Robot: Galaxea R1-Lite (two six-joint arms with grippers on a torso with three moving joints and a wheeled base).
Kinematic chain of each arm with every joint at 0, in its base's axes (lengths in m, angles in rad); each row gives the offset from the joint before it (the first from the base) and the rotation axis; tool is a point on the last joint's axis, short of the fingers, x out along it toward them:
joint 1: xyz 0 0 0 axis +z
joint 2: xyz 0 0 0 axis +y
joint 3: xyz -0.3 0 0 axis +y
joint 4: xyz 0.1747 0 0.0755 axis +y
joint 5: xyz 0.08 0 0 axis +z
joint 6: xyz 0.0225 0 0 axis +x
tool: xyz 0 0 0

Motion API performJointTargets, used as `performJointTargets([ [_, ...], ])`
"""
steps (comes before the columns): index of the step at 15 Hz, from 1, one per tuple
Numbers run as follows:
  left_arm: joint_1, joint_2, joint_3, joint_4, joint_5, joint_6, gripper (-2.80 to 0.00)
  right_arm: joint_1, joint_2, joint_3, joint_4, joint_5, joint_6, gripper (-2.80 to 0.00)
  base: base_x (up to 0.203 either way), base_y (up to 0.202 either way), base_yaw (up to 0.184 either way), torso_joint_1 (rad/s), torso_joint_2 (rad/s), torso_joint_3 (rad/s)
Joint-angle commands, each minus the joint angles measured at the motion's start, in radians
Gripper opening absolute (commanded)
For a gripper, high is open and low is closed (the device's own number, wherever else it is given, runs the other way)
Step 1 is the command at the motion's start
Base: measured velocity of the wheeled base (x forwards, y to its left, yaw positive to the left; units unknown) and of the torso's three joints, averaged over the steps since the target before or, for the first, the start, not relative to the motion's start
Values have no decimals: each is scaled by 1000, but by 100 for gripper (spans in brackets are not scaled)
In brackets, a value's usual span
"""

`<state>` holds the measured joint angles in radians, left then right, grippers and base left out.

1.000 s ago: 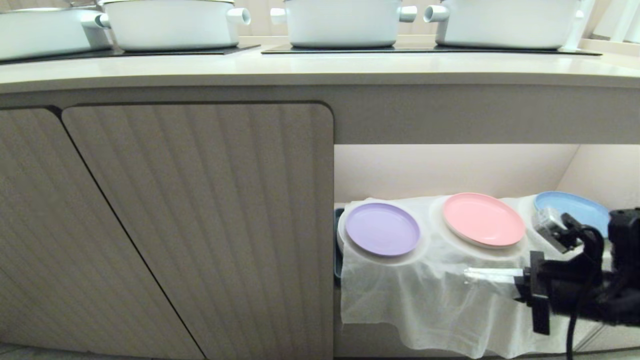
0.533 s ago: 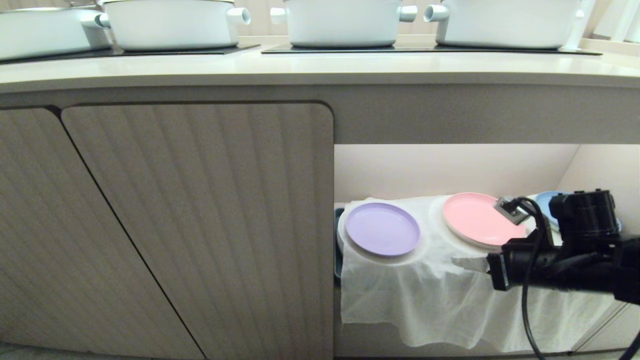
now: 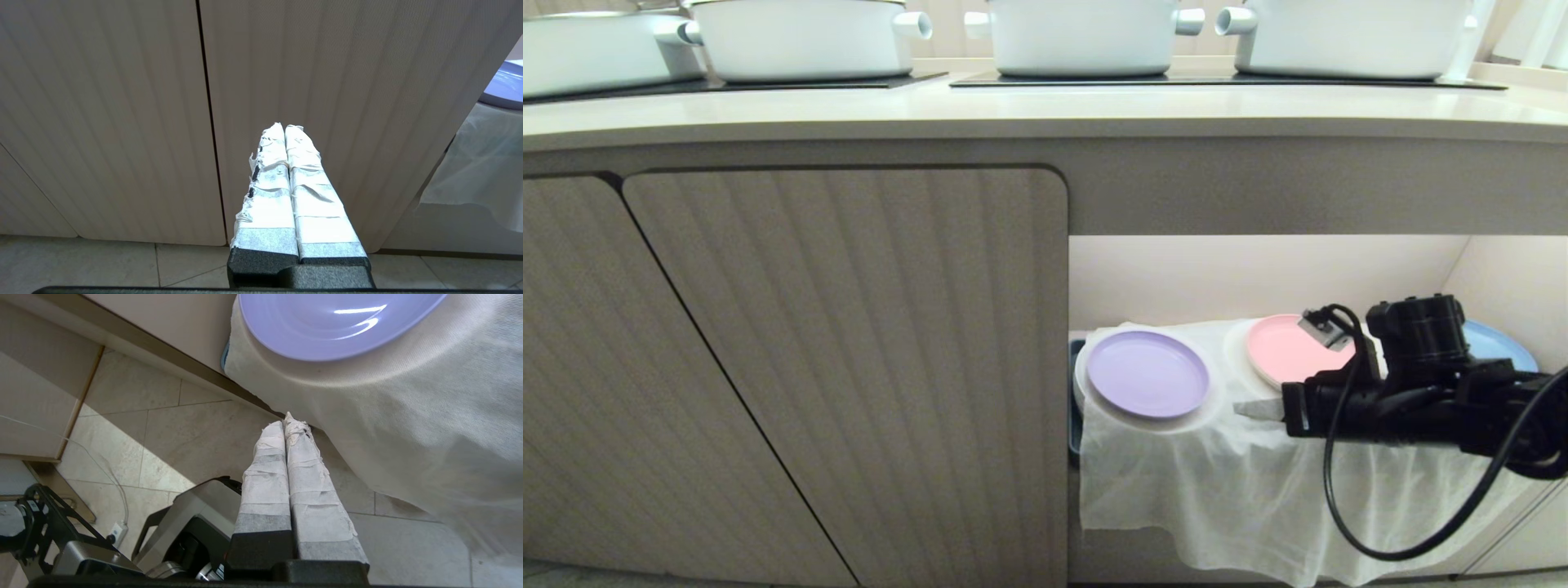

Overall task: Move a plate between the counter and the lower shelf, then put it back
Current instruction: Pick up the plate in the cupboard

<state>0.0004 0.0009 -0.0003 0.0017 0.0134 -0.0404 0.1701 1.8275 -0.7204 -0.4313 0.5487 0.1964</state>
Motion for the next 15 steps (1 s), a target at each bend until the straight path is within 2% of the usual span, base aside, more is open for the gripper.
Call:
performJointTargets([
  [1,1,1,0,0,0,-1,-280,5,53,-31,-3,2,4,-280,0,0,0,0,0,0],
  [7,0,1,0,0,0,-1,-280,2,134,-139,72,-3,7,-280,0,0,0,0,0,0],
  [10,0,1,0,0,0,-1,-280,0,177,-213,121,-103,13,-280,0,0,0,0,0,0],
  [15,0,1,0,0,0,-2,-280,-7,243,-287,157,-139,12,-280,0,0,0,0,0,0],
])
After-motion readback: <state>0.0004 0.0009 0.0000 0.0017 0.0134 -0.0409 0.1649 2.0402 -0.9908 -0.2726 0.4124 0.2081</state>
